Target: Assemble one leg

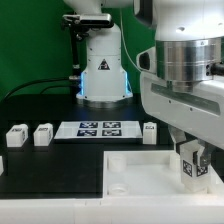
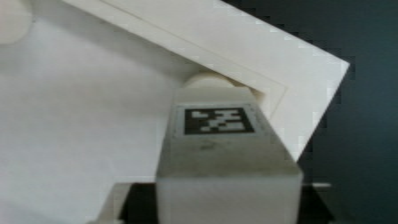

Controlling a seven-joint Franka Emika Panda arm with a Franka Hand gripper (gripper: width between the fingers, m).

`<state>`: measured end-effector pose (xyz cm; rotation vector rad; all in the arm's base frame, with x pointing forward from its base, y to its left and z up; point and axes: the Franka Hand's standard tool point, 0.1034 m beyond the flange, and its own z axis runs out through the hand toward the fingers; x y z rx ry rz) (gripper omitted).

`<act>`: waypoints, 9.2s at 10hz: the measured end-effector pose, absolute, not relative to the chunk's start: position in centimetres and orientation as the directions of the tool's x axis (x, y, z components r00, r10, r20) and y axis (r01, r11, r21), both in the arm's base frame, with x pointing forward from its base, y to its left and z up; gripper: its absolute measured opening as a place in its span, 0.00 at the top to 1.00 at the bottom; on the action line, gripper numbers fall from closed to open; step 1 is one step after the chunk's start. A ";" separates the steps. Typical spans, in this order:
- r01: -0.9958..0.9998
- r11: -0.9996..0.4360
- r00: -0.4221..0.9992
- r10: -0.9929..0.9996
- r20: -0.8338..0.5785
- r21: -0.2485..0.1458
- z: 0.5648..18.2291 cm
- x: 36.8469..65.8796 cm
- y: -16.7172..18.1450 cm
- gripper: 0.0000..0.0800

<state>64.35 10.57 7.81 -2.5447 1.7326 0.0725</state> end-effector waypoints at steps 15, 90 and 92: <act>0.073 -0.996 0.997 0.073 0.000 -0.050 8.0 64.4 11.8 0.19; -0.022 -1.000 0.999 -0.023 0.027 -0.002 7.4 64.3 11.8 0.19; -0.024 -1.000 0.999 -0.024 0.026 -0.001 7.4 64.2 11.8 0.34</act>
Offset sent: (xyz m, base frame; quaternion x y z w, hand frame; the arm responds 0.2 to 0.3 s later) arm -0.0015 0.0023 -0.0012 -0.0084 0.0004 -0.1174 0.9930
